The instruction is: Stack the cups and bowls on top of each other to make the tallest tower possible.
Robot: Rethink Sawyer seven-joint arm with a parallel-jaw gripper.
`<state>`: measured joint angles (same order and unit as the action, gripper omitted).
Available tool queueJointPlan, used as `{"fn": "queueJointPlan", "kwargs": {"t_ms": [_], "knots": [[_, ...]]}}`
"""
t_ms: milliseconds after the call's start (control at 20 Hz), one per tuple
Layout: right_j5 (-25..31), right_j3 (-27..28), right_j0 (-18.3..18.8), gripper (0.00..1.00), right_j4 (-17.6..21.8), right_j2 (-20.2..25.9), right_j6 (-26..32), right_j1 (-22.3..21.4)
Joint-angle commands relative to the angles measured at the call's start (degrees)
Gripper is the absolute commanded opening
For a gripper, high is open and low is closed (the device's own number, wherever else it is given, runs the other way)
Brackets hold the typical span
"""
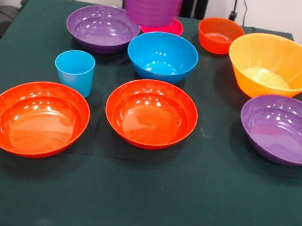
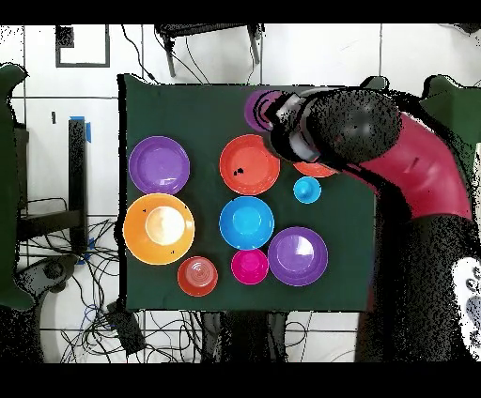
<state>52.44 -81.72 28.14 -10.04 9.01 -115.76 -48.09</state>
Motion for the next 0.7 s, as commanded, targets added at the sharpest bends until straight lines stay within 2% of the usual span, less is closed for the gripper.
{"fn": "queueJointPlan", "kwargs": {"t_ms": [50,350,700], "knots": [[6.0,-7.0,3.6,0.00,13.0,7.1,26.8,2.9],[2.3,-9.8,6.6,0.00,20.2,7.6,31.4,3.1],[-3.5,-18.0,10.9,0.00,26.2,9.6,36.3,0.7]]}}
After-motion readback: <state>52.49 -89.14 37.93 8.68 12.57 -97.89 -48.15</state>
